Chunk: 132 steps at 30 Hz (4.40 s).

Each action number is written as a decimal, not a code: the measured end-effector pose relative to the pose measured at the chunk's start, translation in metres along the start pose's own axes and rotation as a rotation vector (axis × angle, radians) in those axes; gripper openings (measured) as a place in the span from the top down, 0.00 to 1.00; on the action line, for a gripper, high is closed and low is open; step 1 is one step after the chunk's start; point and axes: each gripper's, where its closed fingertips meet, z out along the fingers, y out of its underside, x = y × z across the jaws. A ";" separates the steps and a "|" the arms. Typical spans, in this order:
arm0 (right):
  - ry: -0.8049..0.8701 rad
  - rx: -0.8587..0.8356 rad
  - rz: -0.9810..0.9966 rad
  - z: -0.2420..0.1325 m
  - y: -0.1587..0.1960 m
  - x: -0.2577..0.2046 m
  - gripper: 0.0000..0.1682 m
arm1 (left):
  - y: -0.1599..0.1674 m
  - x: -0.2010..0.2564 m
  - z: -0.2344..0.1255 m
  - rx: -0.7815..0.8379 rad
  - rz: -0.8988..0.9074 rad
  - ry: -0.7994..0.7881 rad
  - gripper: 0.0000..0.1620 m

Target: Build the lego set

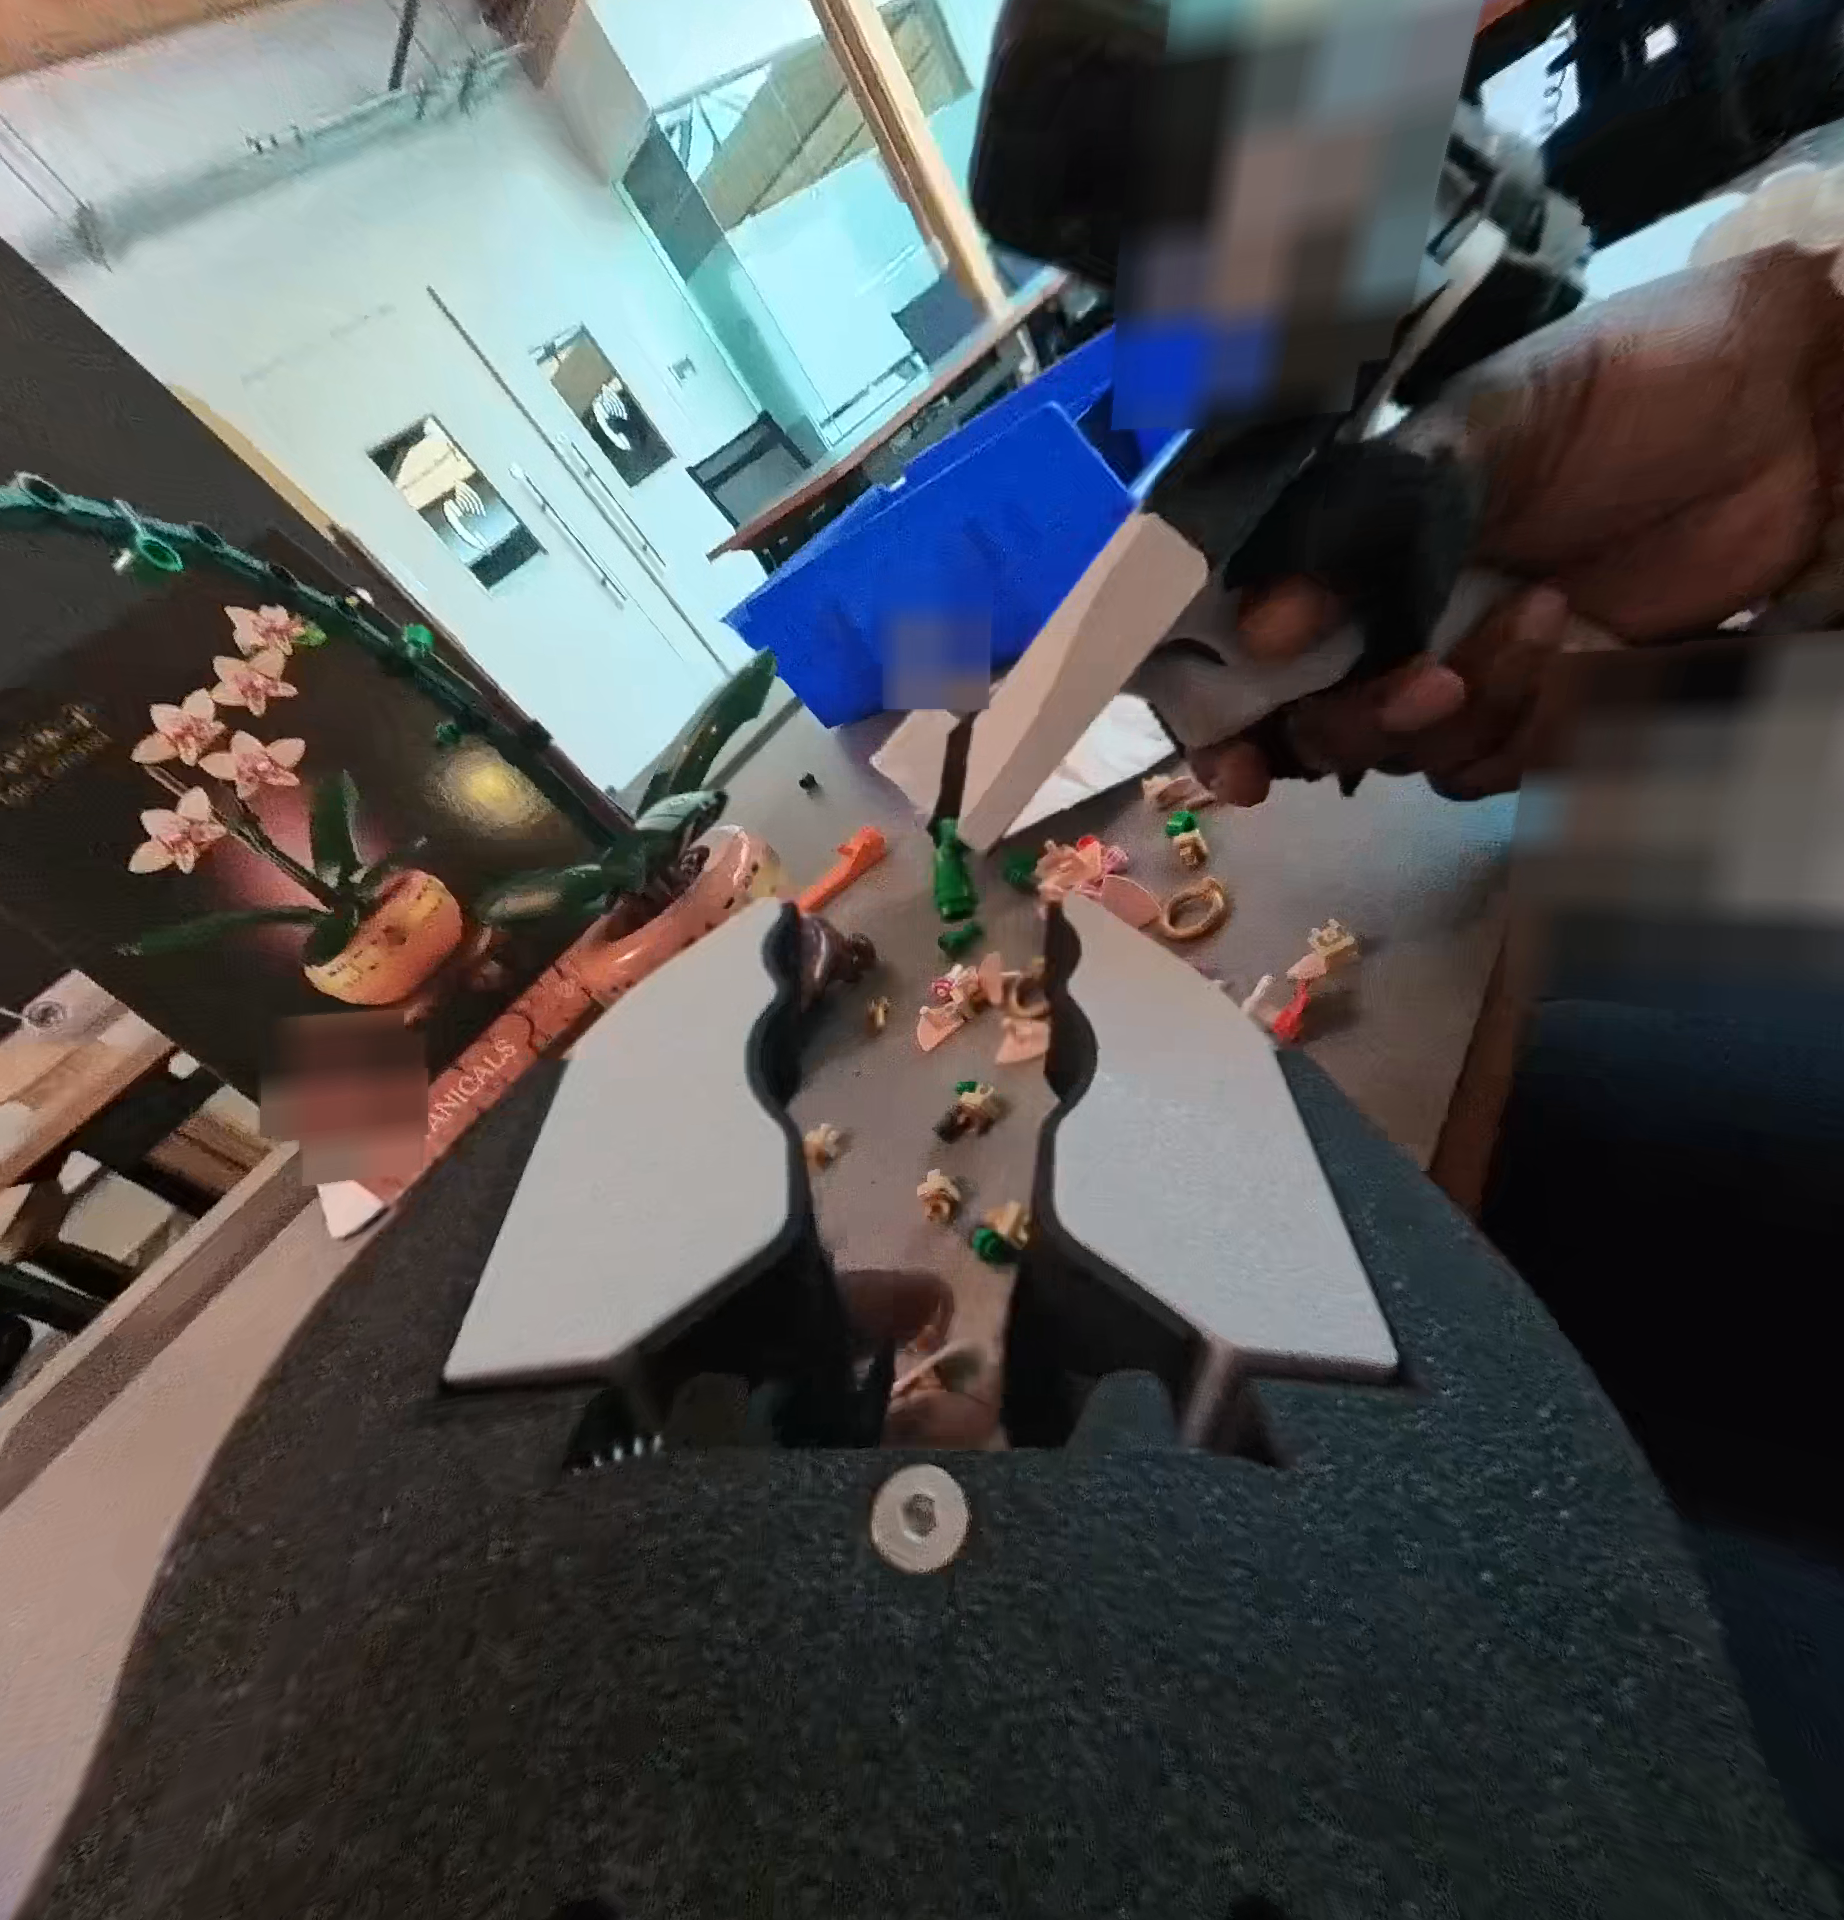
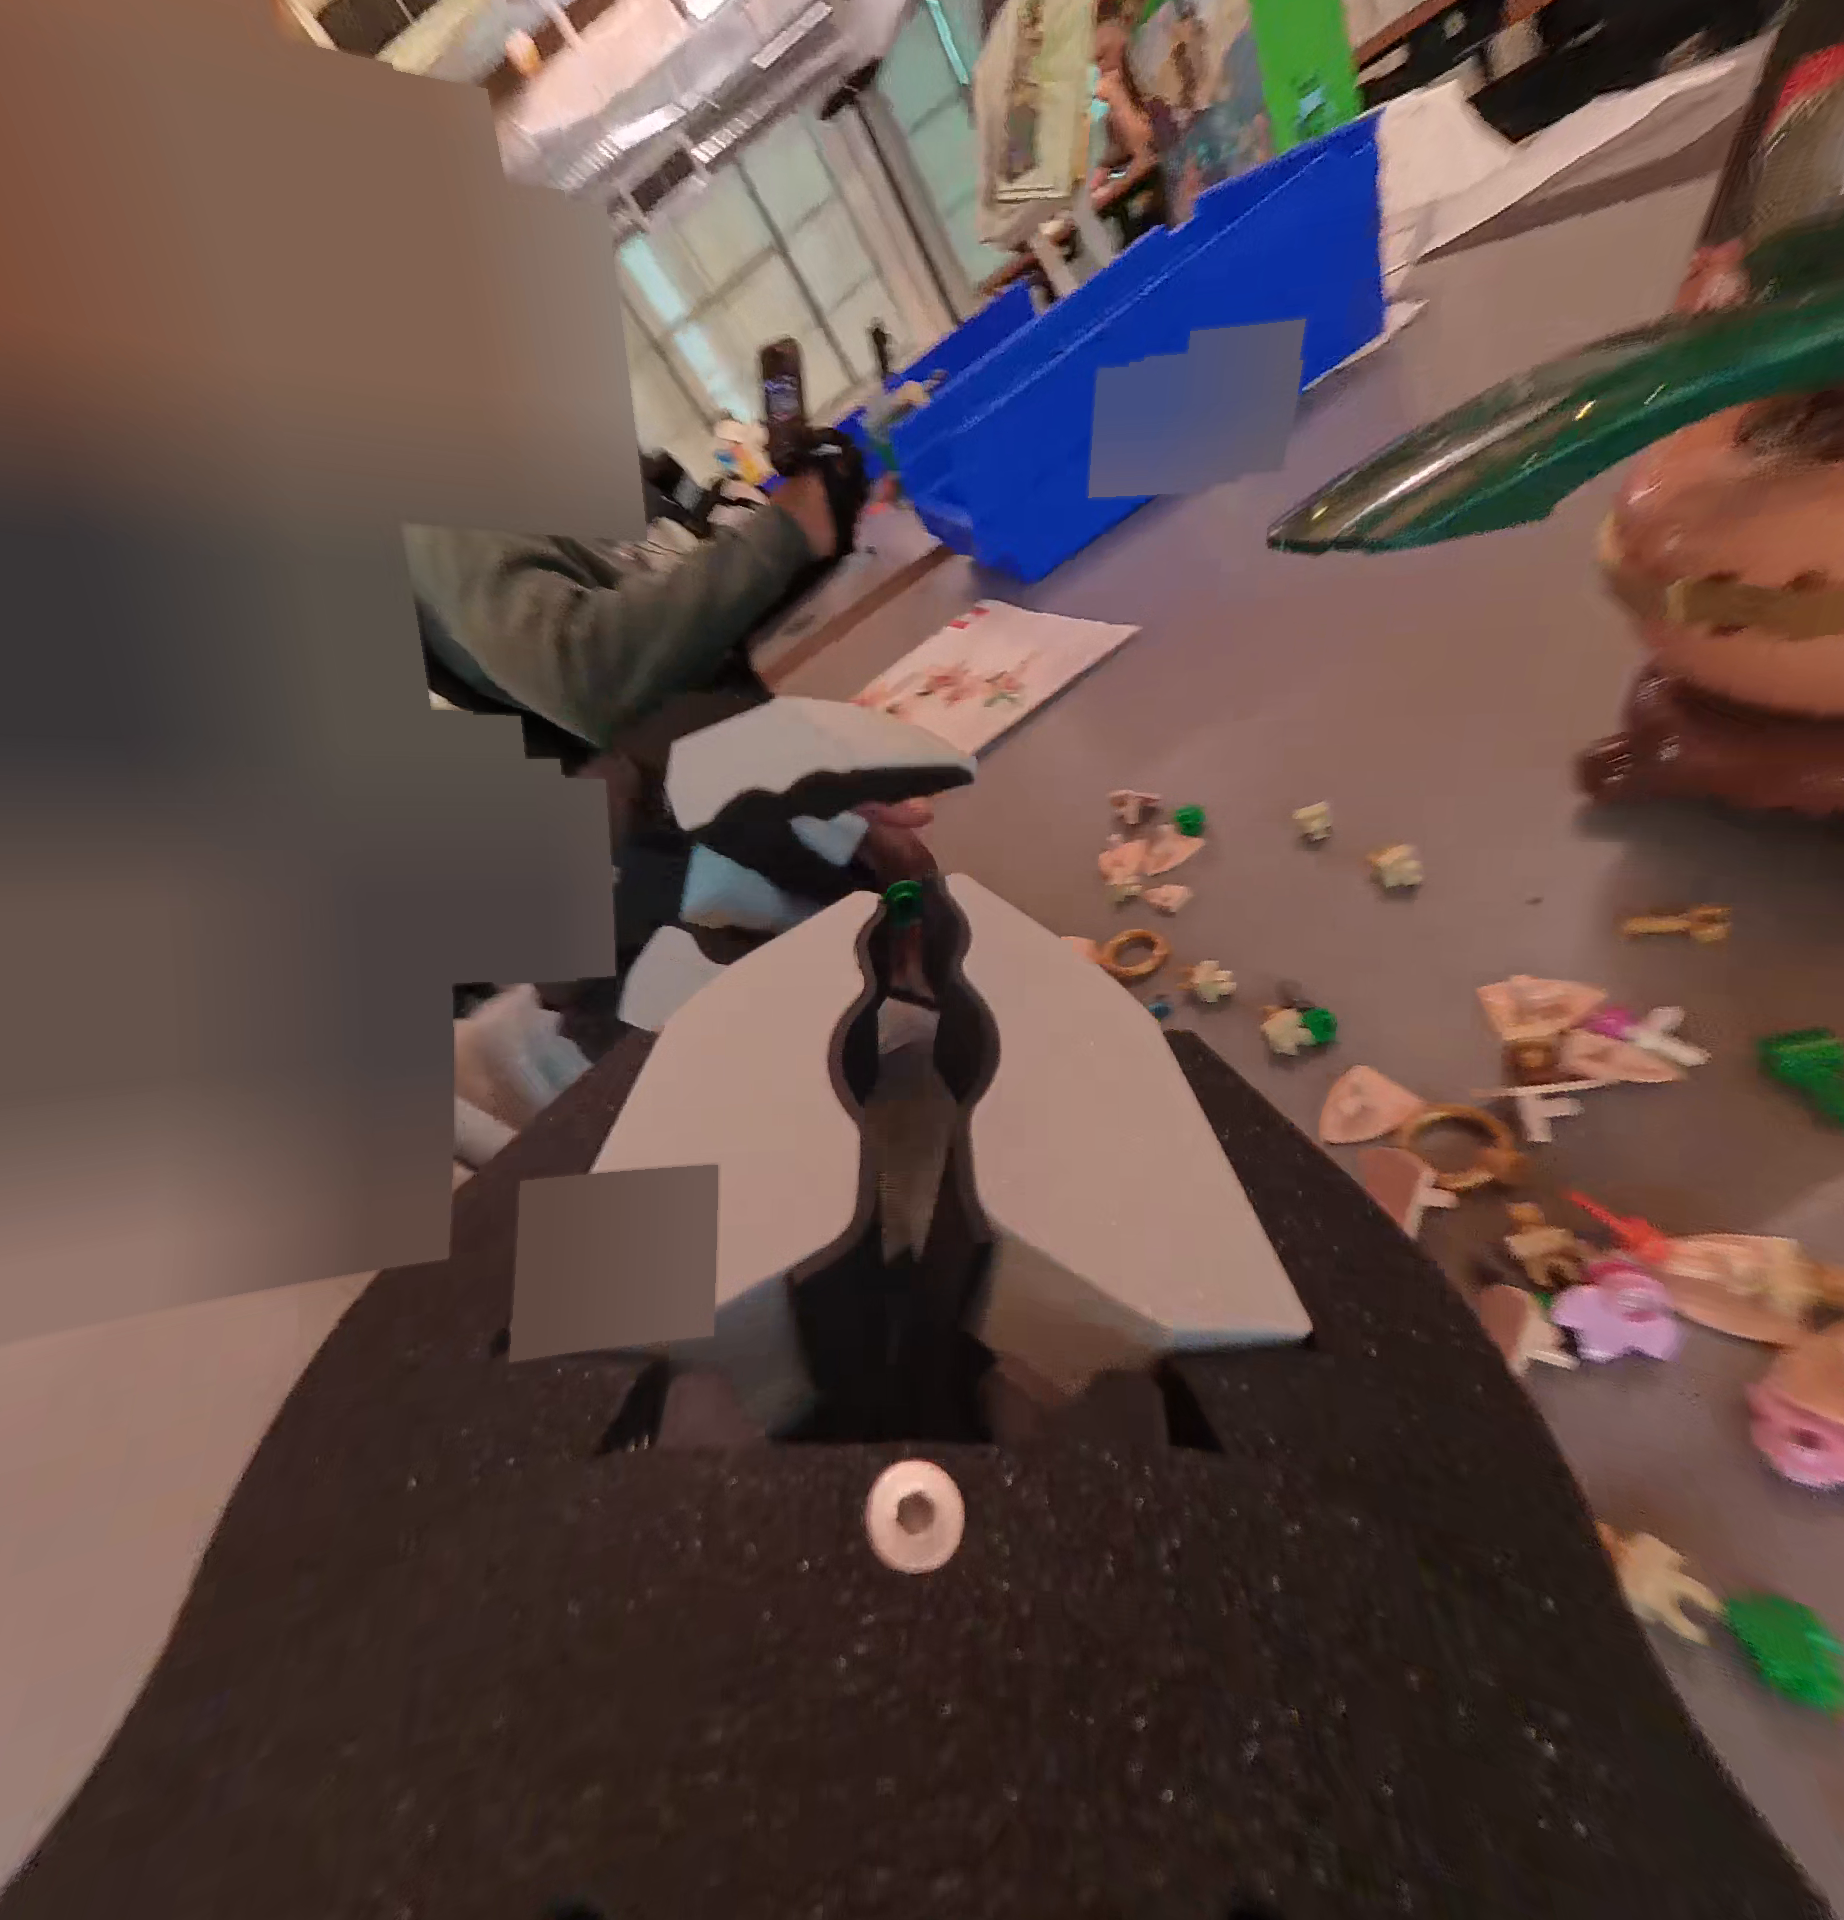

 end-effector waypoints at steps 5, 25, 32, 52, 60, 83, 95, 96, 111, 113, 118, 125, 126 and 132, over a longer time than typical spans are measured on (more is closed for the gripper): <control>0.146 -0.064 -0.238 0.001 0.003 -0.003 0.97 | 0.007 0.007 0.009 -0.096 0.040 0.023 0.82; 0.330 -0.069 -0.331 -0.005 0.008 0.003 0.93 | 0.005 0.010 0.018 -0.175 0.185 -0.071 0.96; 0.404 -0.091 -0.467 -0.003 0.015 0.007 0.97 | 0.015 0.009 0.018 -0.293 0.304 -0.145 0.96; 0.157 -0.128 -0.313 -0.016 0.006 -0.009 0.93 | -0.006 0.022 0.012 -0.155 -0.291 0.060 0.97; 0.027 -0.164 0.012 -0.012 0.019 -0.012 0.90 | -0.003 0.024 0.012 -0.176 0.050 -0.008 0.97; 0.191 -0.082 -0.167 -0.013 0.022 -0.001 0.97 | 0.004 0.016 0.016 -0.272 0.425 -0.164 0.86; 0.390 -0.136 -0.476 -0.015 0.029 0.009 0.97 | 0.022 0.032 0.016 -0.389 0.241 -0.040 0.96; 0.380 -0.143 -0.474 -0.014 0.029 0.009 0.97 | 0.022 0.033 0.015 -0.396 0.226 -0.023 0.96; 0.116 -0.363 -0.861 -0.012 0.034 -0.017 1.00 | 0.011 0.059 -0.002 -0.358 -0.121 0.403 0.96; 0.113 -0.368 -0.833 -0.014 0.026 -0.017 0.93 | 0.005 0.061 -0.004 -0.334 -0.246 0.471 0.96; -0.003 -0.339 -0.830 -0.020 0.018 -0.029 0.88 | -0.011 0.064 -0.008 -0.242 -0.554 0.604 0.96; -0.104 -0.431 -0.818 -0.024 0.022 -0.034 0.91 | -0.016 0.073 -0.013 -0.216 -0.560 0.685 0.96; -0.128 -0.452 -0.819 -0.025 0.023 -0.035 0.92 | -0.017 0.073 -0.013 -0.214 -0.546 0.685 0.96; -0.247 -0.589 -0.905 -0.030 0.033 -0.035 0.93 | -0.021 0.079 -0.016 -0.217 -0.492 0.747 0.96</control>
